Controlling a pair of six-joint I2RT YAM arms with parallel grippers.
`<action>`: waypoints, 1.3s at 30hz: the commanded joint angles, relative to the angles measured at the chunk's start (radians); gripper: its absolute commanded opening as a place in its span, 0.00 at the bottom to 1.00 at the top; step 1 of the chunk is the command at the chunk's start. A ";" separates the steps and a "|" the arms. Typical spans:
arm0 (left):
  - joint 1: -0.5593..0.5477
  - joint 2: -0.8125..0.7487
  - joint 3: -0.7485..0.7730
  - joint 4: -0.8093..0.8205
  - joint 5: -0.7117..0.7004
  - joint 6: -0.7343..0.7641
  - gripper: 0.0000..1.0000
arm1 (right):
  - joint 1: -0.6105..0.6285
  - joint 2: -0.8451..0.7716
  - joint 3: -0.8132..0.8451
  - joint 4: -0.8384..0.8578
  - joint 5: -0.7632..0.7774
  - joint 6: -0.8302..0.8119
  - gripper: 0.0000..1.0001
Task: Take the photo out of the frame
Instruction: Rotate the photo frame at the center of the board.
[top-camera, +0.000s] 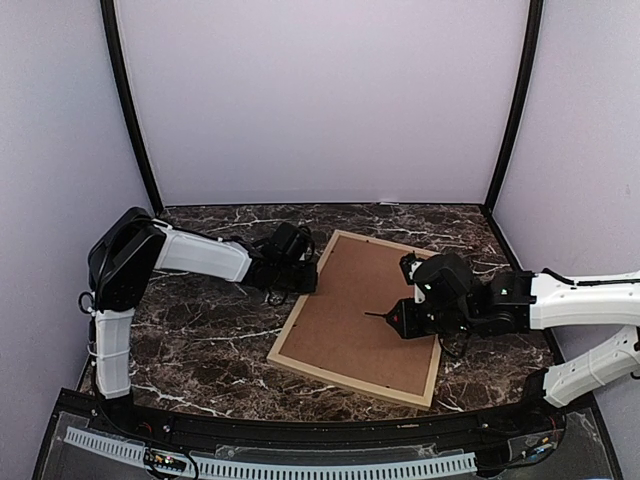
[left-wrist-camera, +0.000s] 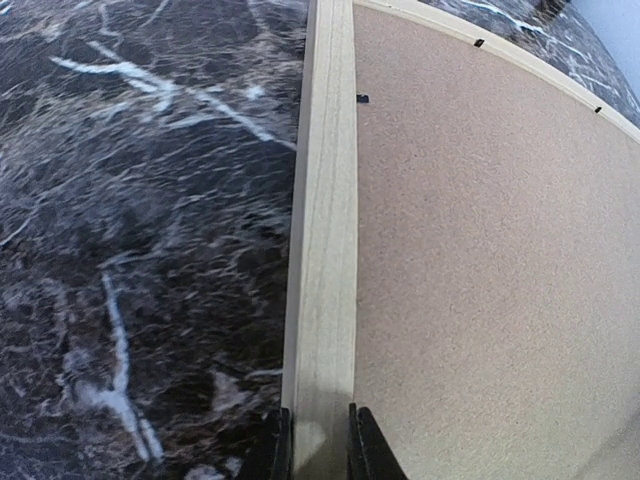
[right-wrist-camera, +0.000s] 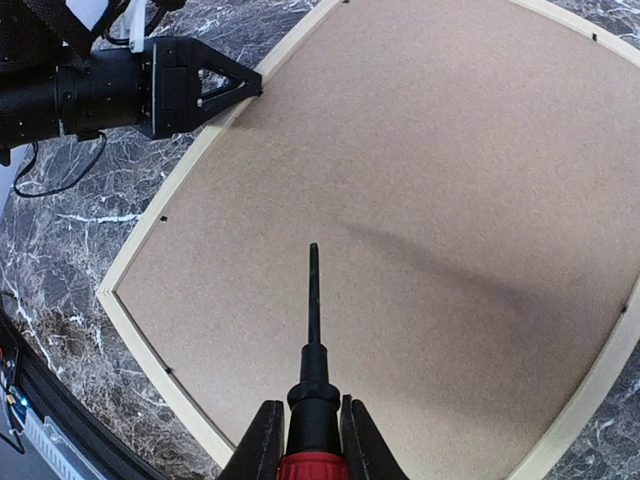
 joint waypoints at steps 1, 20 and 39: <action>0.093 -0.037 -0.183 -0.201 -0.142 -0.140 0.06 | -0.004 0.024 0.039 0.041 0.001 -0.013 0.00; 0.037 -0.378 -0.730 0.110 0.016 -0.621 0.09 | -0.004 0.049 0.034 0.092 -0.031 -0.018 0.00; -0.070 -0.597 -0.658 0.039 -0.034 -0.353 0.68 | -0.003 -0.027 0.016 0.062 -0.018 -0.009 0.00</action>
